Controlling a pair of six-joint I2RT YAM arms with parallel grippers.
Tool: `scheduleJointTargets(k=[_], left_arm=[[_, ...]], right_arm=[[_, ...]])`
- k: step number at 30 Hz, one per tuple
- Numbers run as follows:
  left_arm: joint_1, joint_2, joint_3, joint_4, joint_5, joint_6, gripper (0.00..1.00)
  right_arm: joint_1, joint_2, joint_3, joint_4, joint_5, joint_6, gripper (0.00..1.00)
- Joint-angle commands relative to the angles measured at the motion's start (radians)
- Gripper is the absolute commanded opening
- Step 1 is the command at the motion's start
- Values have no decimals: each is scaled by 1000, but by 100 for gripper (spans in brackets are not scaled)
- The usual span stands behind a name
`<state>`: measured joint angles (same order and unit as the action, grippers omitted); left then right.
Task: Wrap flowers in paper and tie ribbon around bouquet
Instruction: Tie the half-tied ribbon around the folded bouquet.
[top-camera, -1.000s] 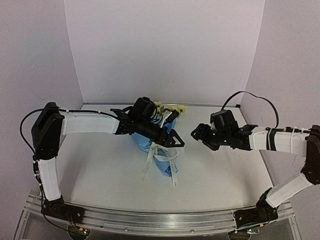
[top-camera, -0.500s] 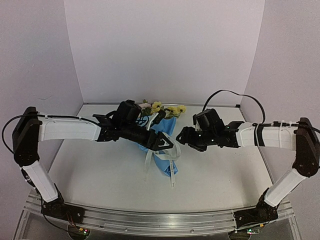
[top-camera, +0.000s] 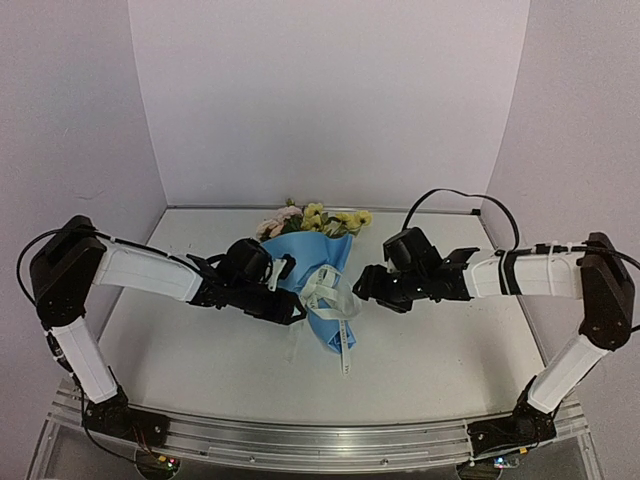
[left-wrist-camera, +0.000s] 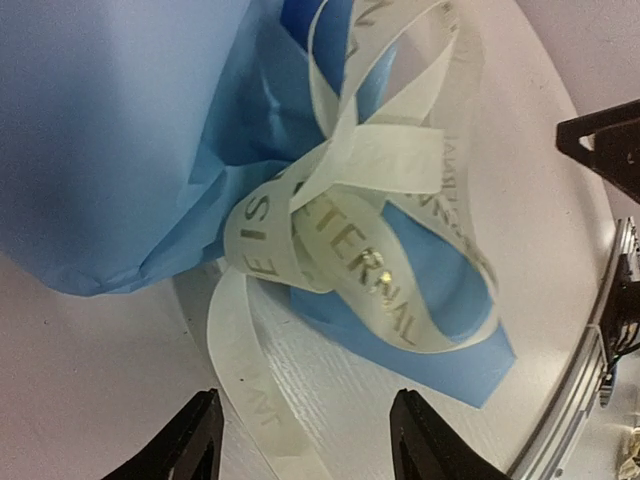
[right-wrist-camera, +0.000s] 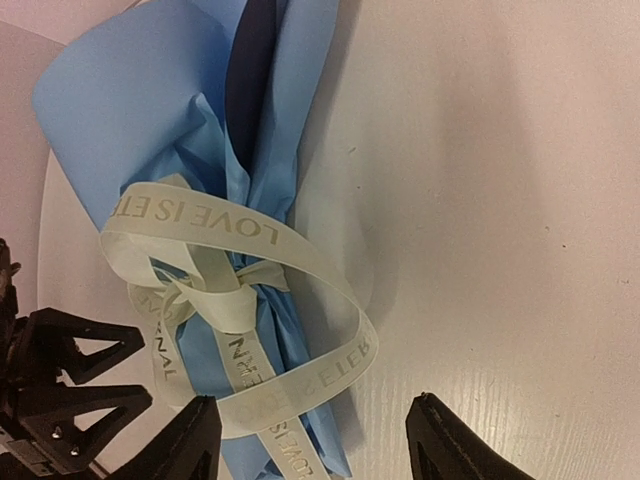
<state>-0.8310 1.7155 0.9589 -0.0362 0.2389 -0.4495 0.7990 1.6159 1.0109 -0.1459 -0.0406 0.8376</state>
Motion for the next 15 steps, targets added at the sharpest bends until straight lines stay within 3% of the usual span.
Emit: scheduleJointTargets(k=[1,6,15], left_arm=[[0,63,27,93,-86,4,61],[0,140,67,119,-135,14,62],[0,189,76,170,-112,13,47]], right_arm=[[1,23,-18,23,12,-12,66],[2,49,-18,45,-6,3,65],[2,83,-22,76,-10,31,61]])
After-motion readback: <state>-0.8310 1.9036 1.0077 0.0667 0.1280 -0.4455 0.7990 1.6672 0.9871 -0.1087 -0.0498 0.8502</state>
